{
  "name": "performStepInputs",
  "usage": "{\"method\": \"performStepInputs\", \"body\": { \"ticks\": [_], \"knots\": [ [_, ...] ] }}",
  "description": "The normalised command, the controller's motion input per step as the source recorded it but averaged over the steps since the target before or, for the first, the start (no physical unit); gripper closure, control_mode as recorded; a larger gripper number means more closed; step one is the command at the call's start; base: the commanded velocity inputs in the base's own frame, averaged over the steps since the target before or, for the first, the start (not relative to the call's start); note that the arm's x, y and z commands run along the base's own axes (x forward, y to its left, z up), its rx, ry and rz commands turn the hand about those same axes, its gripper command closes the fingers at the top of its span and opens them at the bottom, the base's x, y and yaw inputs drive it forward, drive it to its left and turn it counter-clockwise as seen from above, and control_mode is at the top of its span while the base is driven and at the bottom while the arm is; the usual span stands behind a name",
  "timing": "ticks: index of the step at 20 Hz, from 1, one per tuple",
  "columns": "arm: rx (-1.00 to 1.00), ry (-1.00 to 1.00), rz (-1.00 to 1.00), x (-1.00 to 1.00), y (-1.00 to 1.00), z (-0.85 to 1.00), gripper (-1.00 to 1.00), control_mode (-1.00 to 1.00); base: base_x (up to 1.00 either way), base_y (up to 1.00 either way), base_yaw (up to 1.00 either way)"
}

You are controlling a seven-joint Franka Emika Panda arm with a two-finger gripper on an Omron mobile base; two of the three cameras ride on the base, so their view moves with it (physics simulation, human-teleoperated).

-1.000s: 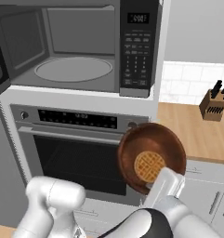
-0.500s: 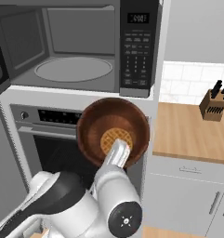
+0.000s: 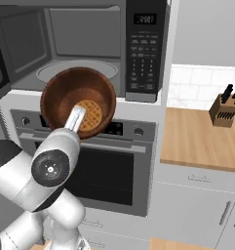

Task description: Open the microwave, place the bowl with waffle inside the microwave, then close the microwave door and turn it on.

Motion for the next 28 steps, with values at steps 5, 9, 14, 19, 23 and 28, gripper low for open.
{"method": "performStepInputs", "body": {
  "ticks": [5, 9, 14, 19, 23, 28],
  "knots": [
    [0.0, 0.06, 0.11, 0.83, 0.46, 0.76, 1.0, -1.0, 0.0, 0.0, 0.0],
    [-0.04, 0.21, 0.17, 1.0, 0.51, 0.43, 1.0, -1.0, 0.0, 0.0, 0.0],
    [0.0, 0.07, 0.09, 0.96, 0.32, 0.27, 1.0, -1.0, 0.0, 0.0, 0.0],
    [0.0, 0.0, 0.0, 0.91, 0.29, 0.14, 1.0, -1.0, 0.0, 0.0, 0.0],
    [0.0, 0.06, 0.0, 1.0, 0.41, 0.0, 1.0, -1.0, 0.0, 0.0, 0.0],
    [0.0, 0.06, -0.01, 1.0, 0.32, -0.04, 1.0, -1.0, 0.0, 0.0, 0.0]
  ]
}}
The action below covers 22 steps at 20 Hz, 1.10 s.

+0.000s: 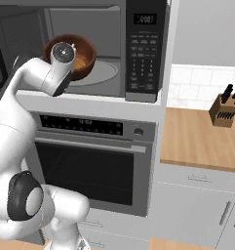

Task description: Open the microwave, place the bowl with waffle inside the microwave, then close the microwave door and turn it on.

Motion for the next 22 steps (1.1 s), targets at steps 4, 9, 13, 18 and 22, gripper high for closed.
{"method": "performStepInputs", "body": {
  "ticks": [4, 9, 13, 18, 22],
  "knots": [
    [0.0, 0.11, -0.04, 1.0, 0.17, -0.18, 1.0, -1.0, 0.0, 0.0, 0.0],
    [0.0, 0.02, -0.04, 0.77, 0.06, -0.32, 1.0, -1.0, 0.0, 0.0, 0.0],
    [0.02, 0.0, 0.0, 0.11, -0.04, -0.14, -1.0, -1.0, 0.0, 0.0, 0.0],
    [0.05, -0.14, 0.0, -0.09, -0.01, -0.26, -1.0, -1.0, 0.0, 0.0, 0.0],
    [0.0, -0.25, 0.0, -0.62, 0.0, 0.04, -1.0, -1.0, 0.0, 0.0, 0.0]
  ]
}}
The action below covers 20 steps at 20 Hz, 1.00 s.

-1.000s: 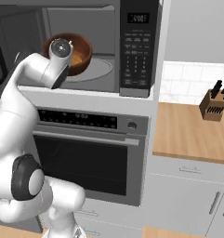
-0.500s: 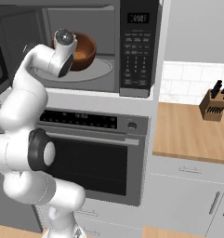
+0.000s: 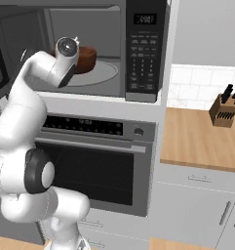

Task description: Open the microwave, place the bowl with waffle inside the microwave, then close the microwave door and turn it on.

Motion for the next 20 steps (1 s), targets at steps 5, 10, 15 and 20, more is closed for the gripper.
{"method": "performStepInputs", "body": {
  "ticks": [5, 10, 15, 20],
  "knots": [
    [0.0, -0.04, 0.0, -0.95, -0.09, 0.48, -1.0, -1.0, 0.0, 0.0, 0.0],
    [-0.06, 0.0, 0.1, -1.0, -0.25, 0.53, -1.0, -1.0, 0.0, 0.0, 0.0],
    [-0.09, 0.03, 0.09, -1.0, -0.11, 0.04, 1.0, -1.0, 0.0, 0.0, 0.0],
    [-0.03, 0.01, 0.01, -1.0, 0.0, -0.19, 1.0, -1.0, 0.0, 0.0, 0.0]
  ]
}}
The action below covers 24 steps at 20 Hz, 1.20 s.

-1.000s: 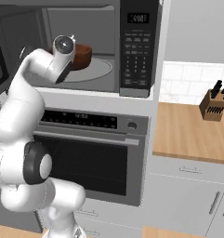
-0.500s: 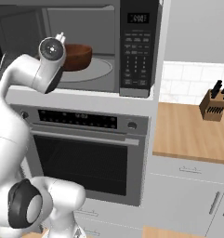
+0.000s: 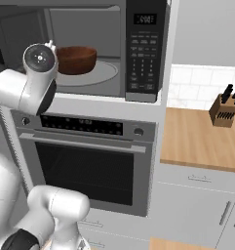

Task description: Open the microwave, place the bowl with waffle inside the microwave, then close the microwave door and turn it on.

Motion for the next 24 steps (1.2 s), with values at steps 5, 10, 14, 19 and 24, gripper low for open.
{"method": "performStepInputs", "body": {
  "ticks": [5, 10, 14, 19, 24],
  "knots": [
    [-0.01, 0.01, 0.0, -1.0, 0.0, -0.18, 1.0, -1.0, 0.0, 0.0, 0.0],
    [-0.06, 0.06, 0.11, -0.94, 0.04, -0.23, 1.0, -1.0, 0.0, 0.0, 0.0],
    [-0.08, 0.06, 0.14, -0.9, 0.01, -0.18, 1.0, -1.0, 0.0, 0.0, 0.0],
    [-0.08, -0.03, 0.07, -0.95, 0.33, -0.01, 1.0, -1.0, 0.0, 0.0, 0.0],
    [-0.06, -0.14, 0.0, -1.0, 0.25, 0.06, 1.0, -1.0, 0.0, 0.0, 0.0]
  ]
}}
